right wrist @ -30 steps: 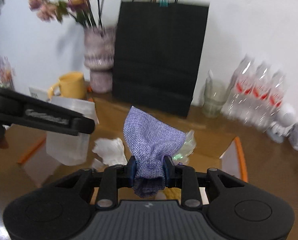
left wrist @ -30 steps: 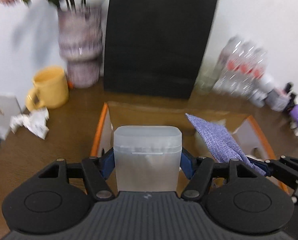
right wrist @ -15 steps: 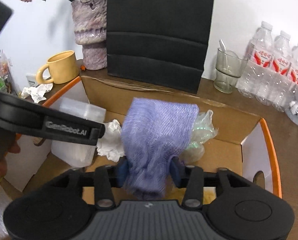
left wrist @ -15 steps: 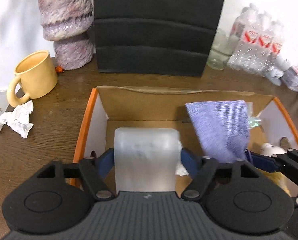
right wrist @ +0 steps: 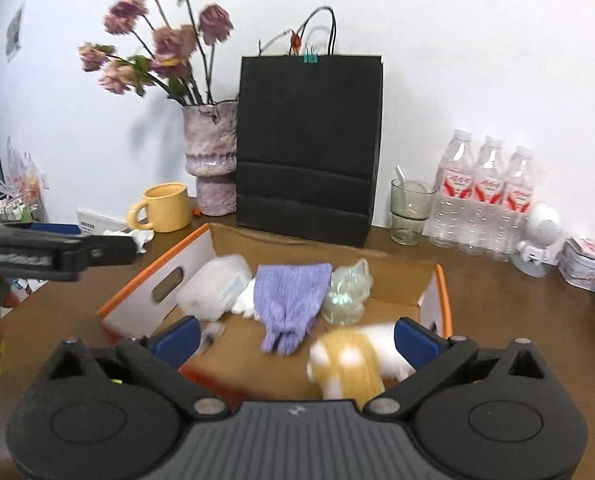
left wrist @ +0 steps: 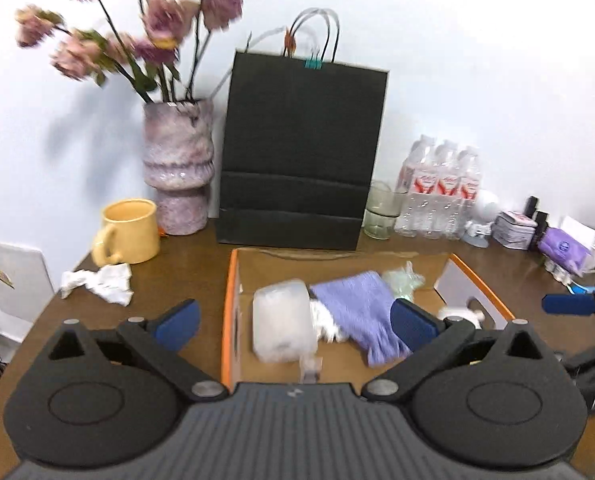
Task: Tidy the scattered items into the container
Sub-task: 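Grasp red rose with left tool while right tool grasps blue snack packet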
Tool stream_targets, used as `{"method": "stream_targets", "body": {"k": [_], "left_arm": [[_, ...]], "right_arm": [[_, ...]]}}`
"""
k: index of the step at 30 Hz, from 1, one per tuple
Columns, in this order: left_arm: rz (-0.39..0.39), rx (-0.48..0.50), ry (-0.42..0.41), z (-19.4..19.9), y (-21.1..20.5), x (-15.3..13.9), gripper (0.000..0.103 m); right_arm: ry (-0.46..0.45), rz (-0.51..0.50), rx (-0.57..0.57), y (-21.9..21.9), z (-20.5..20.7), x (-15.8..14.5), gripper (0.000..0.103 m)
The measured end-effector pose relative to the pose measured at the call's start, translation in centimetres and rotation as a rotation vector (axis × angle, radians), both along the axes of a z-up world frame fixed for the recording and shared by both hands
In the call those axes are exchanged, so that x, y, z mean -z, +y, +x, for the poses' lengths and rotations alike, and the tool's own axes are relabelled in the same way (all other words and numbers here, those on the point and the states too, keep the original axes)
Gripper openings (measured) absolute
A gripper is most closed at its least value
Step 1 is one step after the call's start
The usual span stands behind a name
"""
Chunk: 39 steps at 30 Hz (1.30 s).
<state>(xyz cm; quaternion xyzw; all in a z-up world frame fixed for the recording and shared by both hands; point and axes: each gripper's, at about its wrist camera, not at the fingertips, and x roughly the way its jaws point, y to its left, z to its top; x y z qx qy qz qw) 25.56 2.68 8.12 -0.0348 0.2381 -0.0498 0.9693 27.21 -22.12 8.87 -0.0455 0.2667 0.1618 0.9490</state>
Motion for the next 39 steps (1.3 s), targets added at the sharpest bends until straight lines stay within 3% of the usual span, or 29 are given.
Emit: {"method": "stream_targets", "body": {"k": [5,12,16,25,31,36,39], "left_arm": [[0.011,0.016,-0.009,-6.2,0.4,3.0,0.103],[-0.03,0.017,0.067,-10.1,0.2,7.5,0.103],[-0.045,0.035,0.086,-10.8,-0.1,8.6,0.103],[0.022,0.052,0.077,-9.2,-2.6,9.0,0.103],[0.038,0.062,0.126,-7.0,-3.9,9.9,0.079],[0.019,0.066,0.182,-5.7,-4.0,10.7,0.068],[0.024,0.069,0.195,-5.5,-4.2,11.0,0.064]], "right_arm": [[0.002,0.012,0.011,-0.8,-5.3,2.2,0.103],[0.079,0.065,0.075,-1.1,-8.8,6.5,0.103],[0.098,0.026,0.084,-0.6,-10.3,8.3,0.103],[0.137,0.032,0.105,-0.4,-9.6,9.4,0.103],[0.146,0.02,0.129,0.0,-7.6,9.5,0.1],[0.148,-0.005,0.128,0.8,-5.4,9.5,0.096],[0.16,-0.017,0.128,1.4,-4.0,9.7,0.085]]}}
